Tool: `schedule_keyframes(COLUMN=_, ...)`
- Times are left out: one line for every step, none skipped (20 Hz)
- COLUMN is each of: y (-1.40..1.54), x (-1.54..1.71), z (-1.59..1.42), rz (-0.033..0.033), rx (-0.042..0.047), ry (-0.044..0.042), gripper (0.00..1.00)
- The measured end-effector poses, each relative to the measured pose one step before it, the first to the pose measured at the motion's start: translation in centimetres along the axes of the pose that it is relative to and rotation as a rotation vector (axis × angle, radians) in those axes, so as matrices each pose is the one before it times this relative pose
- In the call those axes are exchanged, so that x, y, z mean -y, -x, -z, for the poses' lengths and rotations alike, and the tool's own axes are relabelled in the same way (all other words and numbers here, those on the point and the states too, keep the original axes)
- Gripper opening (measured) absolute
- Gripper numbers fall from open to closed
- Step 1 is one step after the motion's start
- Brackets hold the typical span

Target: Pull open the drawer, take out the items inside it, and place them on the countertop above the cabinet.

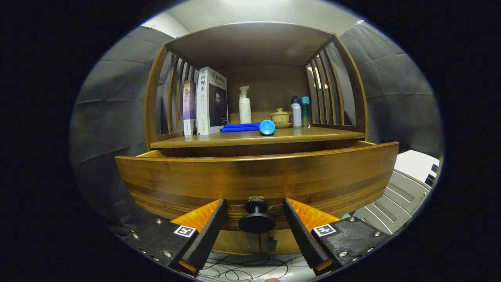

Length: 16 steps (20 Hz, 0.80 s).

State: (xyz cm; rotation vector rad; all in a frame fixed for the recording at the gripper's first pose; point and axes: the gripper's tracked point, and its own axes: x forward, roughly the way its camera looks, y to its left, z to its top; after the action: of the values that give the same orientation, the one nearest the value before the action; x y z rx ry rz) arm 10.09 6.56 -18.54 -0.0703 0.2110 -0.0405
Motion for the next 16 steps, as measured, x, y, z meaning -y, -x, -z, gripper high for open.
schedule_keyframes(y=-0.388, x=-0.037, z=-0.020, rz=-0.00029, rx=-0.00322, ry=0.00016, gripper=0.93)
schedule_keyframes(y=-0.347, x=0.030, z=-0.041, rz=0.00004, rx=-0.00051, ry=0.00019, gripper=0.93)
schedule_keyframes(y=-0.316, x=-0.029, z=-0.013, rz=0.00063, rx=0.00041, ry=0.00048, gripper=0.93)
schedule_keyframes(y=-0.335, x=0.024, z=-0.062, rz=0.00113, rx=0.00187, ry=0.00120, gripper=0.93)
schedule_keyframes(y=-0.222, x=-0.015, z=-0.066, rz=0.00149, rx=0.00311, ry=0.00059, gripper=0.93)
schedule_keyframes(y=-0.285, x=-0.019, z=0.054, rz=0.00095, rx=0.00055, ry=-0.00027, gripper=0.93)
schedule_keyframes(y=-0.310, x=-0.031, z=-0.117, rz=0.00028, rx=0.00110, ry=0.00043, gripper=0.93)
schedule_keyframes(y=-0.287, x=0.021, z=0.042, rz=0.00035, rx=-0.00171, ry=0.00102, gripper=0.93)
schedule_keyframes(y=-0.243, x=-0.029, z=-0.043, rz=0.00033, rx=-0.00073, ry=0.00152, gripper=0.93)
schedule_keyframes(y=-0.310, x=0.027, z=0.003, rz=0.00082, rx=-0.00001, ry=0.00292, gripper=0.93)
schedule_keyframes(y=-0.380, x=-0.019, z=-0.036, rz=0.00114, rx=-0.00019, ry=0.00285, gripper=0.93)
schedule_keyframes(y=-0.271, x=-0.014, z=0.030, rz=0.00085, rx=0.00048, ry=0.00417, gripper=0.93)
schedule_keyframes(y=-0.332, x=-0.027, z=-0.074, rz=0.00077, rx=-0.00010, ry=0.00331, gripper=0.93)
schedule_keyframes(y=-0.319, x=0.015, z=-0.030, rz=0.00019, rx=-0.00017, ry=0.00339, gripper=0.93)
schedule_keyframes(y=-0.249, x=-0.001, z=0.013, rz=0.00001, rx=-0.00091, ry=0.00120, gripper=0.93)
schedule_keyframes(y=-0.243, x=-0.003, z=-0.085, rz=0.00034, rx=0.00054, ry=0.00000, gripper=0.93)
